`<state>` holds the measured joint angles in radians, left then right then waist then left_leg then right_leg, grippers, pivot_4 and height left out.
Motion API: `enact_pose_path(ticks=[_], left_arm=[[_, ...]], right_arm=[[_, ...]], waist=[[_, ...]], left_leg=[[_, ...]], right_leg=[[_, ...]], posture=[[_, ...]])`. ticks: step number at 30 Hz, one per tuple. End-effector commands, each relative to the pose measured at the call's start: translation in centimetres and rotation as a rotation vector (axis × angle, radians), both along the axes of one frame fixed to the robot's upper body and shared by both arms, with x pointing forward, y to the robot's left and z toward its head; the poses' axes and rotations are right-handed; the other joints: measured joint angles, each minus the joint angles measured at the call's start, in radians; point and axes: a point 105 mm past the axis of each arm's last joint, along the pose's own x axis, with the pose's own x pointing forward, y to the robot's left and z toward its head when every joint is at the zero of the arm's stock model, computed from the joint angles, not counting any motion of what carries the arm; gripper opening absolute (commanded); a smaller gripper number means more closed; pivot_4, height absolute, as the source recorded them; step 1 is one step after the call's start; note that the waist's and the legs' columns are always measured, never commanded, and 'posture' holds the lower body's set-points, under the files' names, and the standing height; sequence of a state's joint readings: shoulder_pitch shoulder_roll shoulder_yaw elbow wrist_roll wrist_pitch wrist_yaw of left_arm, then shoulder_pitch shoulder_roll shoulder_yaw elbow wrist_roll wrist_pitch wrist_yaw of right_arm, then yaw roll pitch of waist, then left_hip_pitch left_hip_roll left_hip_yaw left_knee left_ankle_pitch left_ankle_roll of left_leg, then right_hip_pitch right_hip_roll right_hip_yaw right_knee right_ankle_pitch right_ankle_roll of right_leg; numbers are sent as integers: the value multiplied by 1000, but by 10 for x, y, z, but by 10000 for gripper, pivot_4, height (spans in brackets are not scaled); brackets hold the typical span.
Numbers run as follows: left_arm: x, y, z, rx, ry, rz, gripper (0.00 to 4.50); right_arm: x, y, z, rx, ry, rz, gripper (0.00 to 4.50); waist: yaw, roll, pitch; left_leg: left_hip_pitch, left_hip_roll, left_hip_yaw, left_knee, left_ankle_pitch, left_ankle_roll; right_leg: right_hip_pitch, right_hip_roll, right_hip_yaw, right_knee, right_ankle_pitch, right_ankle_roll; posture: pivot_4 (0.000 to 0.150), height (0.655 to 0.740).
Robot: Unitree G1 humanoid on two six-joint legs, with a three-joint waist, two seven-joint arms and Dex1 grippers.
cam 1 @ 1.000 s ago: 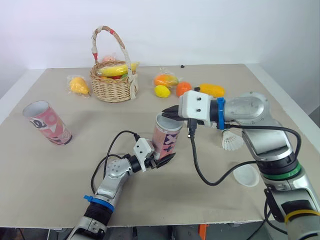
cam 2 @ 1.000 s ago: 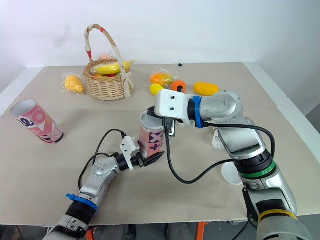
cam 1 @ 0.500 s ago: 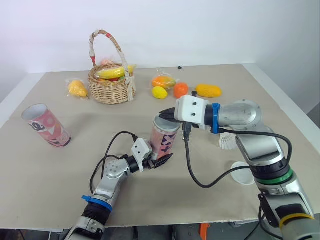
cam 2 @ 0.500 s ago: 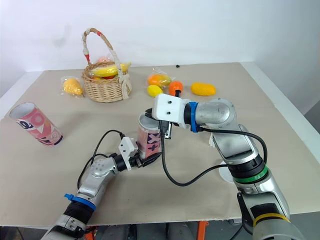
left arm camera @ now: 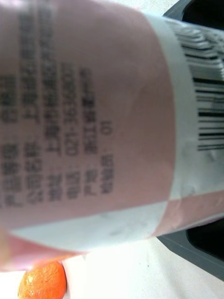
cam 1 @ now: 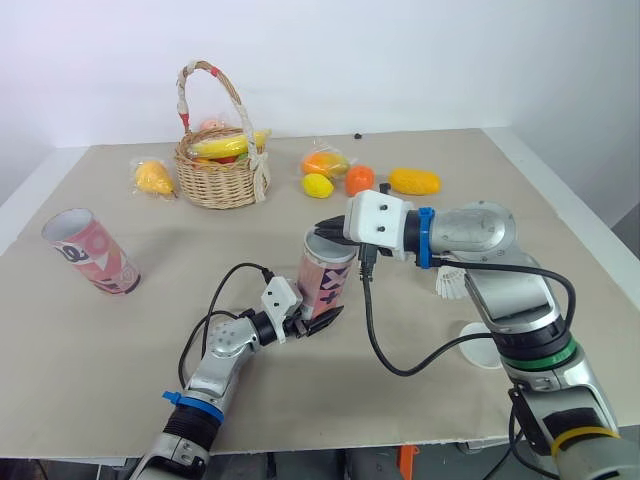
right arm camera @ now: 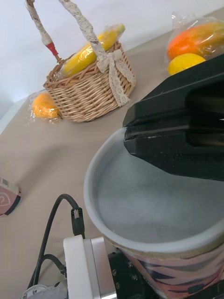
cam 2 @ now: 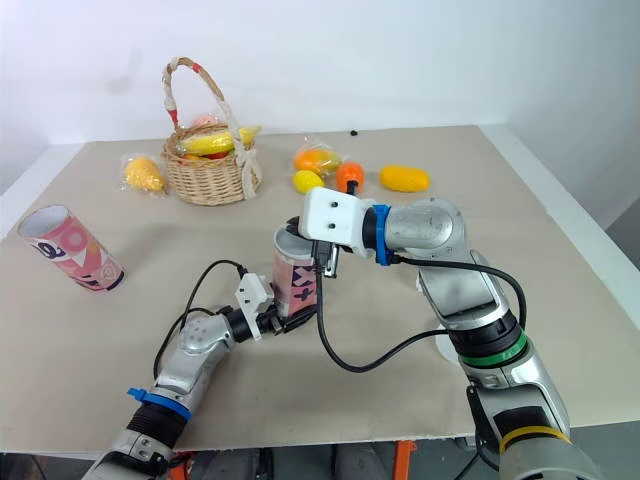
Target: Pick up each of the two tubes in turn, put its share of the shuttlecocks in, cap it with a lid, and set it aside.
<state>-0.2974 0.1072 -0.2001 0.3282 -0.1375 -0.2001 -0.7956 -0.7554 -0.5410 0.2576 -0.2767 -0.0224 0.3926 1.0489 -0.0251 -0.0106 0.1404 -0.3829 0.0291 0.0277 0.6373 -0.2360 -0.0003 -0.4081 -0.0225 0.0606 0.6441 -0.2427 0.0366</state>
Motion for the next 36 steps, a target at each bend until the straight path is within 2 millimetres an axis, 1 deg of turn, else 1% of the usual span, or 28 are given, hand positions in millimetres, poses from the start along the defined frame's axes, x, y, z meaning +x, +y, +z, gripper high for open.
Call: enact_pose_path(ticks=[1, 3, 4, 5, 10, 13, 16, 19, 23, 24, 29, 33, 36], left_arm=[[-4, -9, -22, 38, 85, -20, 32557], [-4, -9, -22, 37, 85, -20, 32557], [-4, -9, -22, 36, 85, -20, 32557], [-4, -9, -22, 35, 86, -20, 32557], [-4, -10, -22, 32, 84, -20, 32557], [-3, -10, -22, 31, 83, -19, 32557], [-3, -10, -22, 32, 82, -19, 32557], [-3, -9, -22, 33, 83, -20, 32557], [-3, -9, -22, 35, 83, -24, 32557], [-3, -9, -22, 35, 82, -24, 32557], [-2, -9, -21, 35, 82, -22, 32557], [-3, -9, -22, 32, 83, -22, 32557], [-3, -9, -22, 31, 84, -21, 32557]], right_arm=[[-29, 23, -15, -40, 110, 197, 11025], [-28, 21, -5, -15, 108, 196, 20942], [-27, 20, 0, -2, 105, 195, 24393], [-26, 18, 4, -2, 104, 192, 28866], [-22, 13, 16, -2, 86, 186, 28866], [-20, 12, 28, 19, 71, 189, 28866], [-16, 5, 52, 47, 37, 185, 28866], [-12, -2, 66, 35, 3, 178, 21079], [-14, -4, 66, -17, 0, 209, 2312], [-14, -4, 66, -28, 4, 216, 1016], [-15, -9, 55, -151, 37, 222, 1016], [-6, -21, 39, -253, 52, 168, 1016], [-5, -24, 32, -295, 77, 162, 1016]], waist=[[0, 0, 0], [1, -1, 1], [1, -1, 1], [1, -1, 1], [4, -1, 1], [4, -2, 2], [4, -4, 6], [4, -4, 8], [8, -6, 8], [8, -6, 8], [8, -5, 8], [7, -6, 8], [7, -4, 7]], left_leg=[[0, 0, 0, 0, 0, 0], [-1, 0, 0, 0, 0, 0], [-2, 0, 0, 0, 0, 0], [-2, 0, 0, 0, 0, 0], [-6, -1, 0, 0, 0, 0], [-7, -1, -1, 0, 1, 1], [-7, -1, -1, 0, 1, 1], [-12, -1, -1, 0, 5, 2], [-15, -2, -2, 0, 5, 2], [-16, -2, -2, 0, 4, 2], [-21, -3, -2, -1, 4, 2], [-21, -3, 0, -1, 4, 2], [-21, -3, 0, -1, 4, 2]], right_leg=[[0, 0, 0, 0, 0, 0], [0, -1, 0, 0, 0, 0], [0, -1, -1, -1, 0, 0], [0, -1, -1, -1, 0, 0], [0, -3, -2, -3, 0, 0], [-1, -3, -3, -3, 0, 0], [-1, -4, -4, -3, 0, 0], [-1, -4, -4, -3, 2, 0], [-1, -4, -5, -4, -3, 2], [-1, -5, -5, -5, -3, 2], [-1, -7, -6, -13, 3, 3], [-2, -11, -9, -14, 2, 4], [-2, -11, -11, -15, 2, 3]], posture=[[1500, 7400], [1500, 7400], [1500, 7400], [1500, 7400], [1500, 7400], [1500, 7400], [1500, 7400], [1500, 7400], [1500, 7400], [1500, 7400], [1500, 7400], [1500, 7400], [1500, 7400]])
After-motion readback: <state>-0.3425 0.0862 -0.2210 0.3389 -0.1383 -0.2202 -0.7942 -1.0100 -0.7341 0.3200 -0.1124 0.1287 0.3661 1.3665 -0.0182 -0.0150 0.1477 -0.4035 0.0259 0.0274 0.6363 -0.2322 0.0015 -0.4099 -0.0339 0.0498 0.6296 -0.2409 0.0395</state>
